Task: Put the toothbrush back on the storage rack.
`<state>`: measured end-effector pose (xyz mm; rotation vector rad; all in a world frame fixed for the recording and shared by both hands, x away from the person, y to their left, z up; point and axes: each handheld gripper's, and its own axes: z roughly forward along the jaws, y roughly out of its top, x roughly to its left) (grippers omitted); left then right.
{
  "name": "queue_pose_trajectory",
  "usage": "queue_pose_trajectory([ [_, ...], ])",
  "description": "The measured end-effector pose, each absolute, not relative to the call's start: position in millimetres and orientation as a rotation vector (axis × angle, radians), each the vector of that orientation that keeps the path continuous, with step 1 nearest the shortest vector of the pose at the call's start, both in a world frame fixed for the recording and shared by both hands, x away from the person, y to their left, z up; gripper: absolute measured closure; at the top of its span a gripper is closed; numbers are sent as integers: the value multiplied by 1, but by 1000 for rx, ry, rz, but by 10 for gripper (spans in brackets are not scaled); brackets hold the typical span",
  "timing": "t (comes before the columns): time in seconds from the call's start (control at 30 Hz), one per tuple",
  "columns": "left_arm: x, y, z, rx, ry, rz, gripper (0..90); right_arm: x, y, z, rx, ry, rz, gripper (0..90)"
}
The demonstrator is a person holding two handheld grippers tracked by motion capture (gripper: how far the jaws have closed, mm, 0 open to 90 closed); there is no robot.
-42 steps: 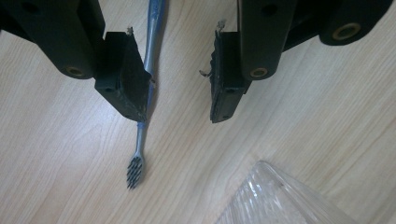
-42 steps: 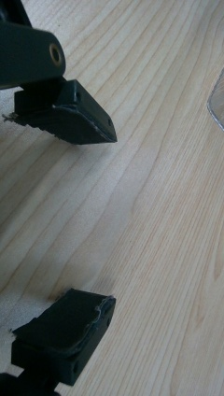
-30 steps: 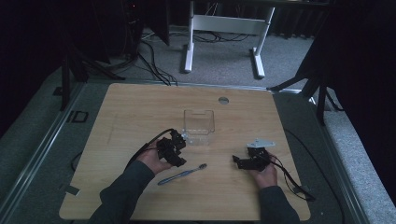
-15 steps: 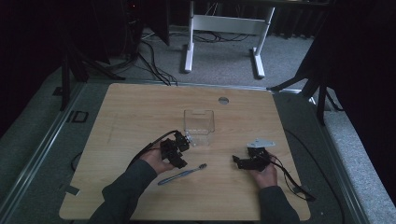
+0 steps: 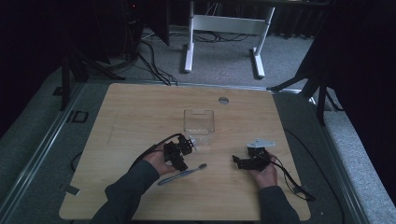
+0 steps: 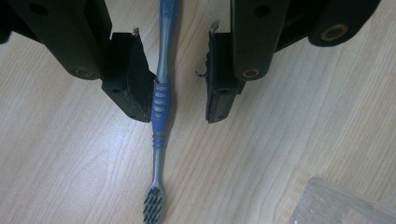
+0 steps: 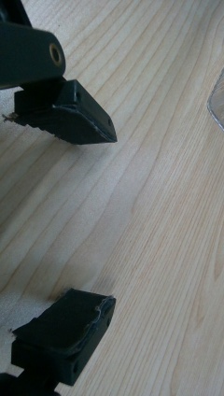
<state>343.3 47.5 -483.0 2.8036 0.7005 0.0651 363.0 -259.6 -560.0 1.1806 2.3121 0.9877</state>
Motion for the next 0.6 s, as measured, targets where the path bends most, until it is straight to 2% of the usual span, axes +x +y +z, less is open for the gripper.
queue_pose_trajectory([
  [0.6, 344, 36, -494, 2879, 717, 11, 617, 363, -260, -560, 1181, 2312, 988, 174],
])
